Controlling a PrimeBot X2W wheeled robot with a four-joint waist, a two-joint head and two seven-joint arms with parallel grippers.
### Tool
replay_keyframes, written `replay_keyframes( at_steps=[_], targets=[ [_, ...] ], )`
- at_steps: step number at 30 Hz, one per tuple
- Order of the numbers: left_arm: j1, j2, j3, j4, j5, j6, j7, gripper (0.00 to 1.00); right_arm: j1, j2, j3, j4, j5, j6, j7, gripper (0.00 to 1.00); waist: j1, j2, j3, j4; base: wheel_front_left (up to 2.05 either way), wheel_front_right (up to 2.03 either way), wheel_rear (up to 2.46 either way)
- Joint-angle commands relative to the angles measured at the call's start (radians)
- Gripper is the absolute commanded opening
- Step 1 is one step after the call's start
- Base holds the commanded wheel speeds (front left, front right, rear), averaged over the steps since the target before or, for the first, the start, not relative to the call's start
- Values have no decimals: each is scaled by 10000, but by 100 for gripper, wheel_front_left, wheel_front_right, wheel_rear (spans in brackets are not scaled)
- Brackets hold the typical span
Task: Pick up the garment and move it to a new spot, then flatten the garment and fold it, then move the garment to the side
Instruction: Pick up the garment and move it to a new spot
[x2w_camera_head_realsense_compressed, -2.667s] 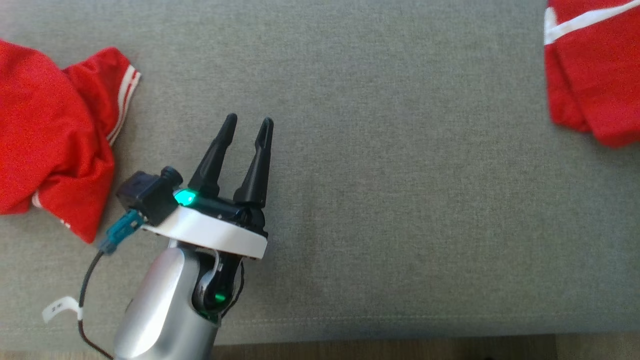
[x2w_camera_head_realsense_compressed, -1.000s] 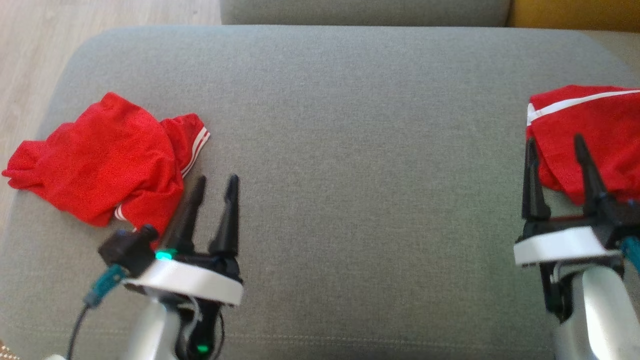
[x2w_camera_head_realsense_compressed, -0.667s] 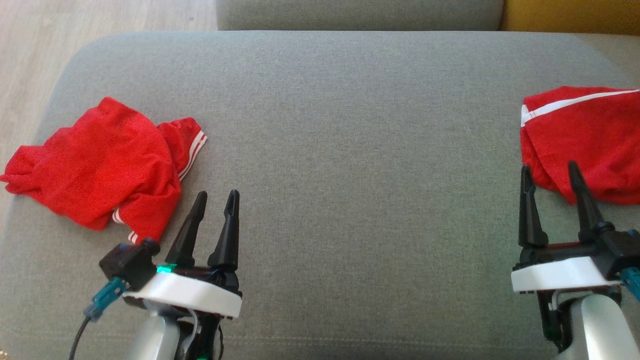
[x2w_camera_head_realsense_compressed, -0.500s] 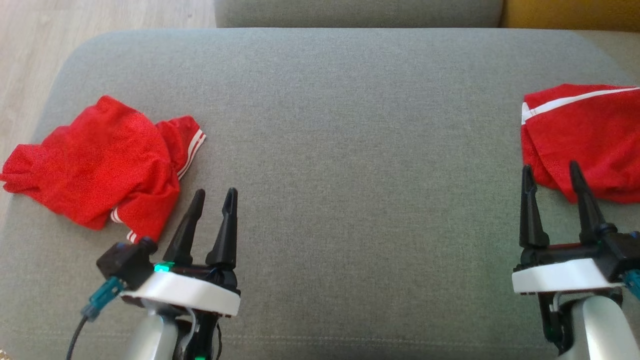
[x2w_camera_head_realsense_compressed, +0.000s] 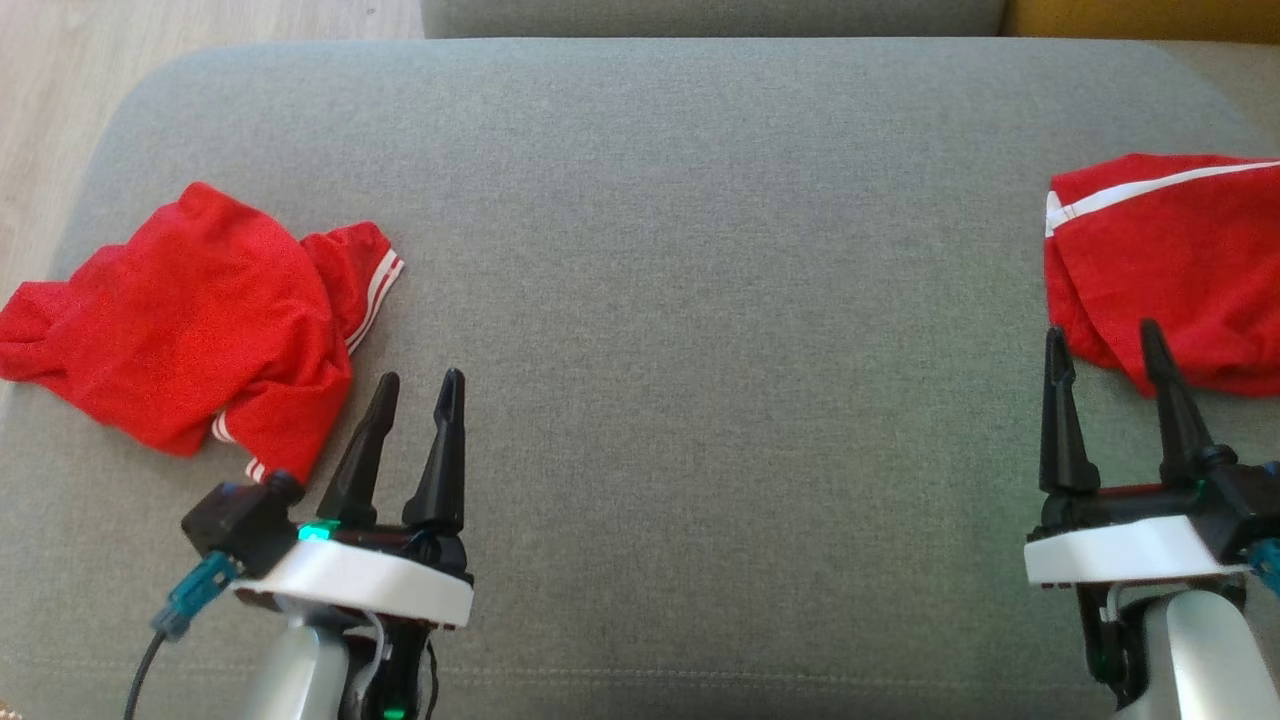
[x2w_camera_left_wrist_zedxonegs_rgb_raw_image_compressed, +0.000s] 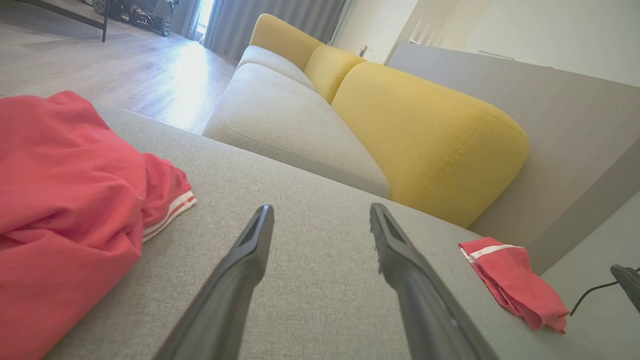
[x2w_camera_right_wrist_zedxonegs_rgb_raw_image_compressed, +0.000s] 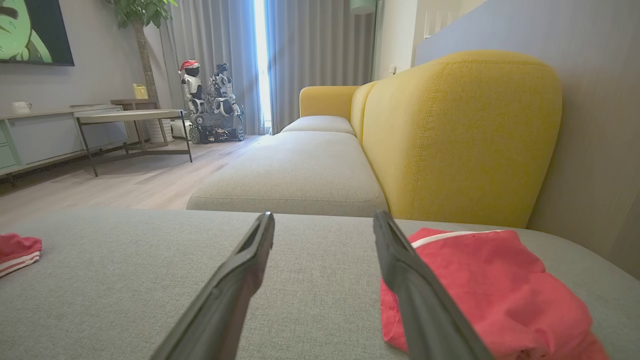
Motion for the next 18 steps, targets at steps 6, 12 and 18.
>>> replay_keyframes(
  at_steps=[6, 12, 18],
  targets=[
    [-436, 34, 300, -371, -2, -60, -76, 100, -307, -38, 353, -249, 44, -9, -106, 100, 1, -1, 0, 43, 0, 0, 0],
    [-520, 34, 359, -443, -118, -60, -76, 100, -341, -38, 618, -297, 0, -9, -106, 100, 1, -1, 36, 383, 0, 0, 0],
    [-584, 34, 545, -479, -191, -60, -76, 100, -451, -38, 902, -226, -141, -9, -106, 100, 1, -1, 46, 1051, 0, 0, 0]
  ],
)
